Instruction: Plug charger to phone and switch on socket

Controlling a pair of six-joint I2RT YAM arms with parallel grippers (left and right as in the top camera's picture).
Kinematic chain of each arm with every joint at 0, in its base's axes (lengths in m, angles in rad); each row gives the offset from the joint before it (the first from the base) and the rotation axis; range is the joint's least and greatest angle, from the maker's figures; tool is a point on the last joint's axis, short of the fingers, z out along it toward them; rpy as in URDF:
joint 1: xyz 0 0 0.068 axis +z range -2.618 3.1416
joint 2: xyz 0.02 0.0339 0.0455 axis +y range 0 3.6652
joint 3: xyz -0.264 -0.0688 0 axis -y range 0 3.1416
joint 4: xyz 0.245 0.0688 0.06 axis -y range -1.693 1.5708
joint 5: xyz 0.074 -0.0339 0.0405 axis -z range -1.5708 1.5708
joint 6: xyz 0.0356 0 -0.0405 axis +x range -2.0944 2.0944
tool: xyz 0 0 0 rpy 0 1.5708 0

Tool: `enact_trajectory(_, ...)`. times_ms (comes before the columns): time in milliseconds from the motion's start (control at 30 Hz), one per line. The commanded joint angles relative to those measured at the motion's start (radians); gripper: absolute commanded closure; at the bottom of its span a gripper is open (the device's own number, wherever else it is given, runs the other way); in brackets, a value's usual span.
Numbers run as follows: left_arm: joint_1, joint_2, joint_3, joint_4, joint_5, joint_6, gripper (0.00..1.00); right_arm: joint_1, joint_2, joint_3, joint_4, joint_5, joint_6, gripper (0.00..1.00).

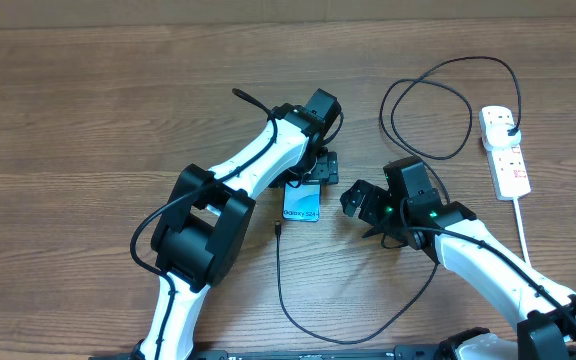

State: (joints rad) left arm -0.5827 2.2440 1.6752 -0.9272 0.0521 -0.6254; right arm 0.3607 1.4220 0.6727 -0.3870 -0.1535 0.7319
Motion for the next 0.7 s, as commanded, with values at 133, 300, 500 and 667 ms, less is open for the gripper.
enact_trajectory(133, 0.012, 0.172, -0.103, 0.027, 0.026, 0.027, 0.05, 0.003, -0.014, 0.003, 0.004, -0.005, -0.006, 0.0)
enact_trajectory(300, 0.012, 0.172, -0.103, 0.027, 0.026, 0.027, 0.05, 0.003, -0.014, 0.003, 0.004, -0.005, -0.006, 0.0)
enact_trajectory(500, 0.012, 0.172, -0.103, 0.026, 0.026, 0.027, 0.05, 0.003, -0.014, 0.003, 0.004, -0.005, -0.006, 0.0)
enact_trajectory(667, 0.012, 0.172, -0.103, 0.027, 0.027, 0.026, 0.04, 0.003, -0.014, 0.003, 0.004, -0.005, -0.006, 0.0)
